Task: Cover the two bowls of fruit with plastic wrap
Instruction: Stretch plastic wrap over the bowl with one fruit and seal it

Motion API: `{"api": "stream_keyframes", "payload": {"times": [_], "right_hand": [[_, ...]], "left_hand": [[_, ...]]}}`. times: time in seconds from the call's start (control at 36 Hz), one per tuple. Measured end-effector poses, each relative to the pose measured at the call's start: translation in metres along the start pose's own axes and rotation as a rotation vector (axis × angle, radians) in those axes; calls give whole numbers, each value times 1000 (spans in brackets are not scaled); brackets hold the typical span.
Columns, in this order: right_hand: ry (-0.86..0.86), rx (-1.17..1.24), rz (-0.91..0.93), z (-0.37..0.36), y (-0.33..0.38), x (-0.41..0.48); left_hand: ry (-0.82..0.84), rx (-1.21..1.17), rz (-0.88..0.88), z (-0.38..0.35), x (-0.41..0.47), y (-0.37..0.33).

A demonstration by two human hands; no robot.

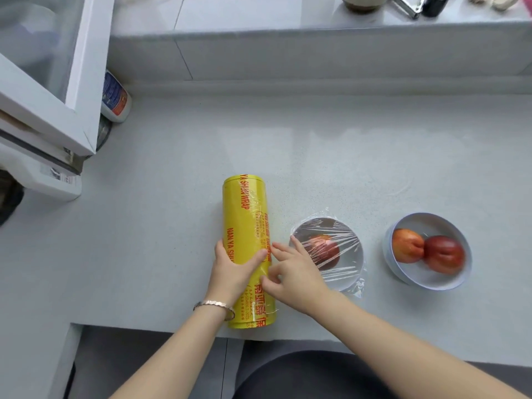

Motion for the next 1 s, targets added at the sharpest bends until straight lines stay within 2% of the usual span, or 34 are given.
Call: {"api": "stream_keyframes", "payload": {"times": [0.06, 0.14, 0.25, 0.42, 0.53, 0.67, 0.89, 1.0], "right_hand": [[-43, 13, -5, -1, -1, -1], [-20, -5, -44, -4, -4, -1], [-190, -44, 109, 2, -7, 5], [-170, -54, 105, 4, -16, 3], [-115, -23, -39, 5, -26, 5], [-142, -52, 55, 11, -20, 13], [82, 160, -4, 23, 0, 16], [165, 13, -69, 8, 4, 23]], "left_hand": [[-18, -6, -11, -2, -2, -1], [-55, 7, -32, -4, -4, -4], [-66, -15, -30, -3, -5, -4], [-84, -46, -10, 0, -4, -7], [-151, -15, -23, 6, 9, -15], [-257, 8, 3, 14, 28, -22], [-274, 28, 35, 13, 37, -21], [-256, 38, 38, 13, 38, -20]]}}
Point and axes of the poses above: each hand's wrist, its own x-axis towards the middle knuckle, its own z-axis out of the back of the hand, y = z × x, the point moved 5 cm from there along x, towards the middle knuckle, and after that the axes turned 15 degrees about -y, right-handed, at the moved point
